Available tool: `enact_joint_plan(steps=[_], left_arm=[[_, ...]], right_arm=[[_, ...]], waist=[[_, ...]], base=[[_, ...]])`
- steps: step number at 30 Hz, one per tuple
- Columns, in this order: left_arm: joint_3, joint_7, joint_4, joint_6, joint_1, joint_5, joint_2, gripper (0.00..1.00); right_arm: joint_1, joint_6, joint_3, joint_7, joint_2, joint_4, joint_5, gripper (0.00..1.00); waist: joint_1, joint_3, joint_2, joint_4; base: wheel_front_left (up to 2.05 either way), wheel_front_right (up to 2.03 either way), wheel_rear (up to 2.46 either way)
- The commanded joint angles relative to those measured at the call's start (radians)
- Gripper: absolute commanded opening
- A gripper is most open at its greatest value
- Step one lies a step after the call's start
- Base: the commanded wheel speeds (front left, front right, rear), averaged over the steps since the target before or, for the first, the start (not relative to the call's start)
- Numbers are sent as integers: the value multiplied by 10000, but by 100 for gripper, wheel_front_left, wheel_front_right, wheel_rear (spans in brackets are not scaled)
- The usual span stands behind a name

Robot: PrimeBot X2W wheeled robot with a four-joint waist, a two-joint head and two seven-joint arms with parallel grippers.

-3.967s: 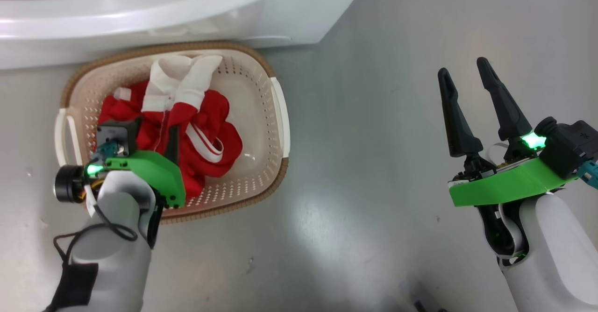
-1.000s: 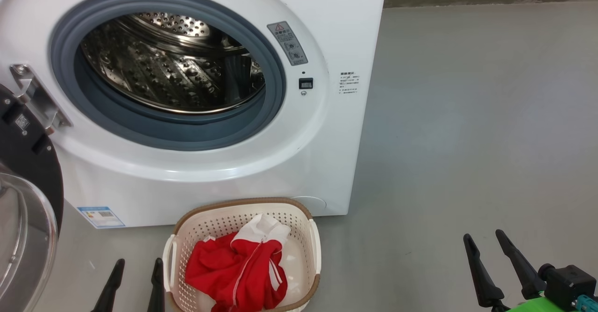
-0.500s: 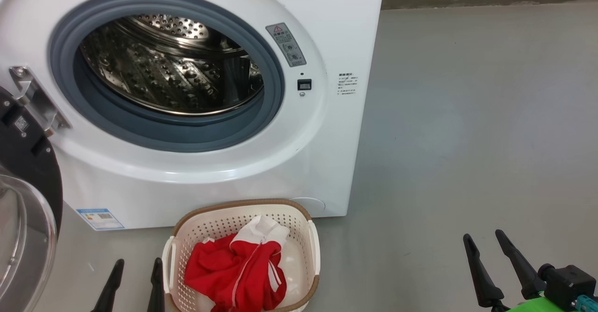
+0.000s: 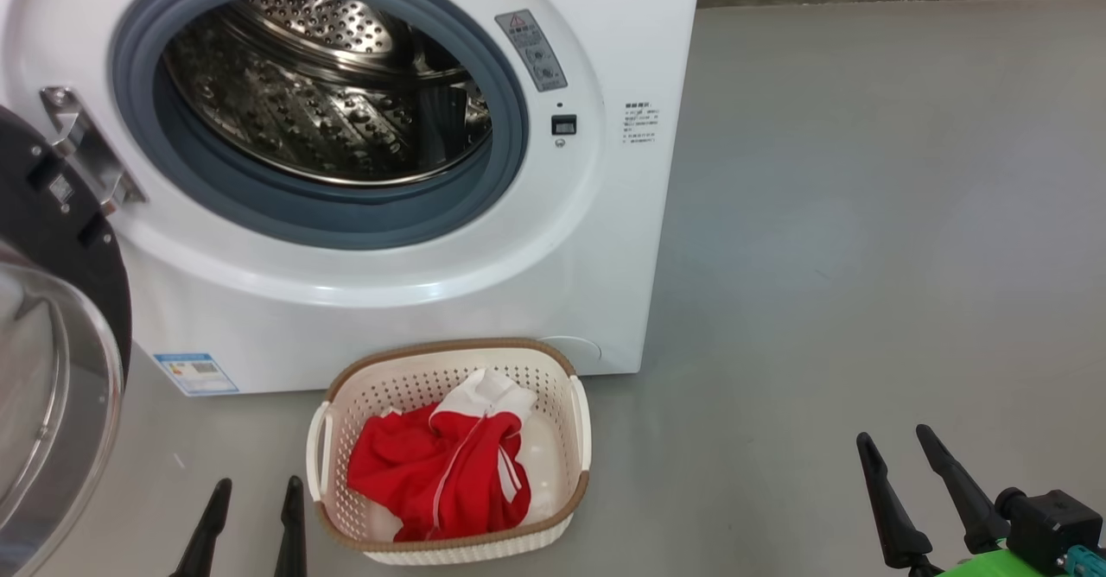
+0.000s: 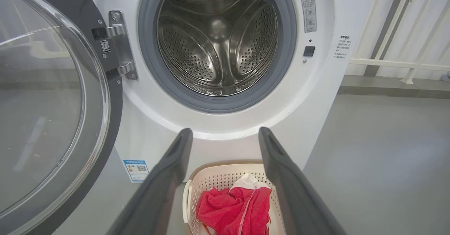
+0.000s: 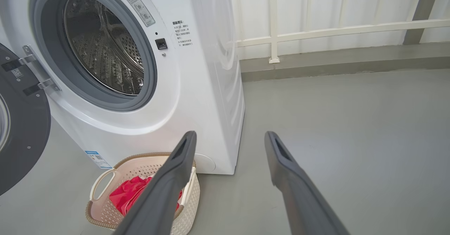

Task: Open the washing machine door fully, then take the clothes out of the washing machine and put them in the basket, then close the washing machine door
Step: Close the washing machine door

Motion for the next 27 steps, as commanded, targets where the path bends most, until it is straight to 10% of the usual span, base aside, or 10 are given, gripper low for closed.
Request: enact_joint_plan(steps=[1,27], left_arm=[[260,-51,-300,49,-197,-137,95,100],[113,-51,-372,139,-179,-435,95,100]], right_arm=[[-147,63,209,-65,-225,-265,-3,100],[-172,63,343,-65,-254,-287,20,100]], waist=[[0,-9,0,12],[0,-45,0,228]], base=[[-118,118,0],[-17,17,0]])
